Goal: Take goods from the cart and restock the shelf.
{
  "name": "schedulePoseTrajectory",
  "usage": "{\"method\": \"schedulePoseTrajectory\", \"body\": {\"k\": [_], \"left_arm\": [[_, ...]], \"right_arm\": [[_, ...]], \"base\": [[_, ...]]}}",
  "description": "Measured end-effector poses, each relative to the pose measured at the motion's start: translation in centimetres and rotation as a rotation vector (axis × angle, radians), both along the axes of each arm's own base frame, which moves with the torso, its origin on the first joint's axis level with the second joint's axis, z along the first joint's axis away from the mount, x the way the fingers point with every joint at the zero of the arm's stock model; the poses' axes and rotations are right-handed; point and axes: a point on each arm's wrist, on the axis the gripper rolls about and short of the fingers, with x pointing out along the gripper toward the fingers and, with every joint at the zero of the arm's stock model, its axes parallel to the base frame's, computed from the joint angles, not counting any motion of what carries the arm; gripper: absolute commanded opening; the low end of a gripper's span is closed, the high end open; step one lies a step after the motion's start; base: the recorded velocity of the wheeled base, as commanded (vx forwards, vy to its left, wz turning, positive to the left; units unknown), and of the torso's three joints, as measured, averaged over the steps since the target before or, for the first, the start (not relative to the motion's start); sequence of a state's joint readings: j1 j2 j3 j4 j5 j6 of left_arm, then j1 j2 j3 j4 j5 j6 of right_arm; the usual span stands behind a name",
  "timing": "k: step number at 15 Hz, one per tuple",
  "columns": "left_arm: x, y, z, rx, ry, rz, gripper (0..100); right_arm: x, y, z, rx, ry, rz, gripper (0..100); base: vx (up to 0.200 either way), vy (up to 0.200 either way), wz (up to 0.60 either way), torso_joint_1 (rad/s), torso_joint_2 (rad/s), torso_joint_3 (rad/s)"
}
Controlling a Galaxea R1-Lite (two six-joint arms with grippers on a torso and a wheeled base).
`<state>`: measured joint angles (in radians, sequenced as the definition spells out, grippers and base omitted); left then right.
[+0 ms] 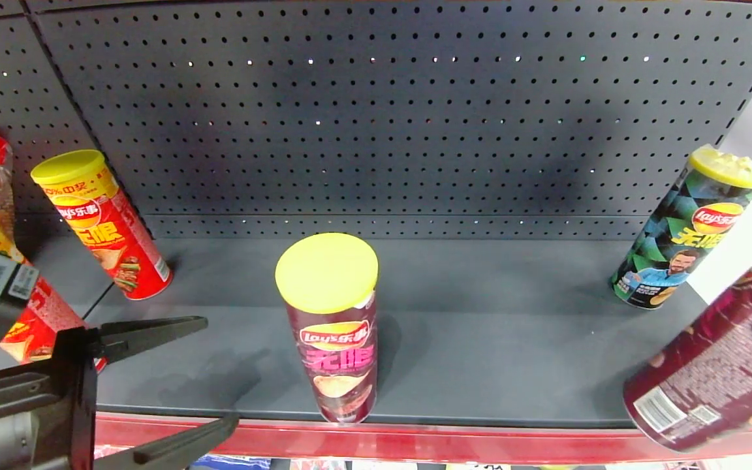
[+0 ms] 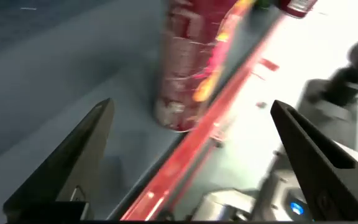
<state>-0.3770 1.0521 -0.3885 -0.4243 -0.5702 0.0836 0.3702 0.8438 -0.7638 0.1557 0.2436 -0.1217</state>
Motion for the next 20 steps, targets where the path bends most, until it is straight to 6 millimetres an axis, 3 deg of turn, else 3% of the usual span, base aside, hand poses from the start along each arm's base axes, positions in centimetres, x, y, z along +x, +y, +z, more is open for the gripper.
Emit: {"method": "schedulePoseTrajectory", "body": {"k": [8,16,20], "left_arm": [[-2.4,1.3,0.0,0.049,-0.007,0.179,100],[-3.3,1.8,0.1,0.05,-0.026,0.218,100],[-4.0,2.1,0.0,0.055,-0.016,0.221,100]], "right_arm": [[8.4,6.0,3.1,0.012,-0.048,0.111,0],[17.0,13.7,2.9,-0.023,-0.045,0.14,0],[20.0,17.5,0.9,-0.032,-0.034,0.184,0]], "base": [[0.0,0.0,0.0,0.0,0.0,0.0],[0.0,0.0,0.0,0.0,0.0,0.0],[0.0,0.0,0.0,0.0,0.0,0.0]]}}
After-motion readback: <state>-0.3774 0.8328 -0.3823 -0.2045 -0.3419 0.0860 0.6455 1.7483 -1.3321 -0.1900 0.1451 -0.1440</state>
